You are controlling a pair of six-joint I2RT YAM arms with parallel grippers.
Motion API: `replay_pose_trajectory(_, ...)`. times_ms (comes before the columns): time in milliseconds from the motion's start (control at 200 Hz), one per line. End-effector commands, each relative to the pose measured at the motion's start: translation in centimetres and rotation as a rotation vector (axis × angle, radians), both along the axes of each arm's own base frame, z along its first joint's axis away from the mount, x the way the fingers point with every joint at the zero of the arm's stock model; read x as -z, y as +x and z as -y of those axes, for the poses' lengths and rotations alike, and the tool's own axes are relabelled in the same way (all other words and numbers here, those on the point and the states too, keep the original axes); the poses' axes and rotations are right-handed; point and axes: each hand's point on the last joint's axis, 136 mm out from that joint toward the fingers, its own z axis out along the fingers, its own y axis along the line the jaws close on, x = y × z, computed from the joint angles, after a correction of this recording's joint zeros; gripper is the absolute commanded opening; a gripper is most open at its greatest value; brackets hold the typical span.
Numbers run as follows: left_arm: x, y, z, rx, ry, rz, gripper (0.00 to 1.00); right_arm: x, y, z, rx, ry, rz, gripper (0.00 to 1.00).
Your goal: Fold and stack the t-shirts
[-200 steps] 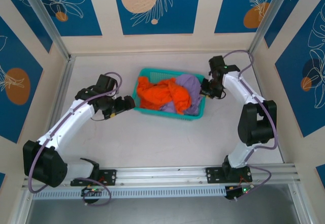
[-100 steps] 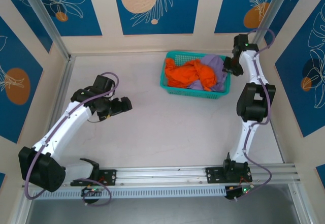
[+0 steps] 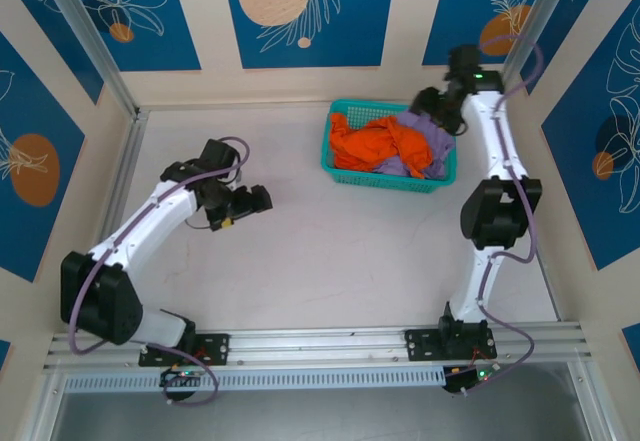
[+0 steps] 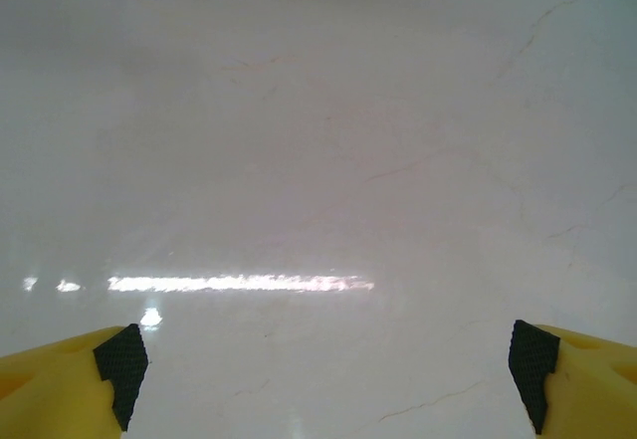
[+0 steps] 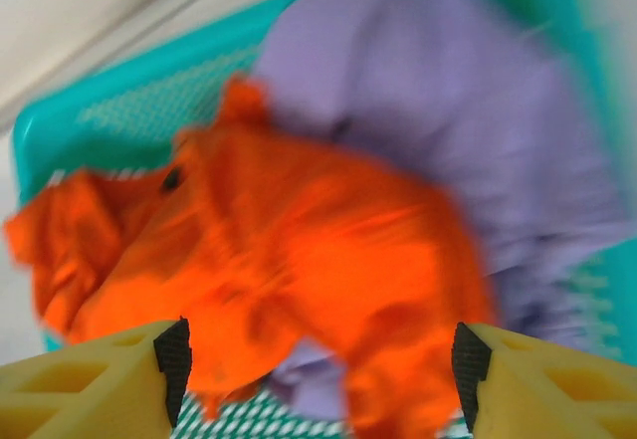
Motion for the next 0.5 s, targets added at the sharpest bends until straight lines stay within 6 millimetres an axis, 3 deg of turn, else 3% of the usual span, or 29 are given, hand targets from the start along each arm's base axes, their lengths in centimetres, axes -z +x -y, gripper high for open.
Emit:
replay_pose_trajectory(0,-1.1,1.5,3.0,0.046,-0.092,0.028,0.95,3.6,-0.9,-4.6,-0.065,0.031,-0.113,0.74)
replay_pose_trajectory(125,-0.8,2.0,4.7,0.099,-0.092,0.018,0.95,6.9,-0.3,-6.8,-0.111,-0.063,-0.197,0.74)
replay_pose_trajectory(200,-1.0,2.2,5.3,0.123,-0.086,0.021,0.93,8.4,-0.3,-7.3,-0.114,-0.096,-0.274,0.64)
replay_pose_trajectory(285,-1.4,2.4,5.5,0.133,-0.073,0.039,0.93,9.1,-0.3,-7.9,-0.107,-0.057,-0.326,0.44)
replay_pose_trajectory(335,-1.7,2.6,5.5,0.135,-0.068,0.053,0.93,8.6,-0.2,-8.1,-0.104,-0.046,-0.313,0.29)
replay_pose_trajectory(395,-2.0,2.7,5.5,0.134,-0.065,0.066,0.92,7.3,0.2,-8.7,-0.114,-0.015,-0.266,0.17)
replay_pose_trajectory(495,-2.5,2.9,5.4,0.129,-0.056,0.088,0.91,2.7,0.7,-9.4,-0.128,0.038,-0.132,0.04)
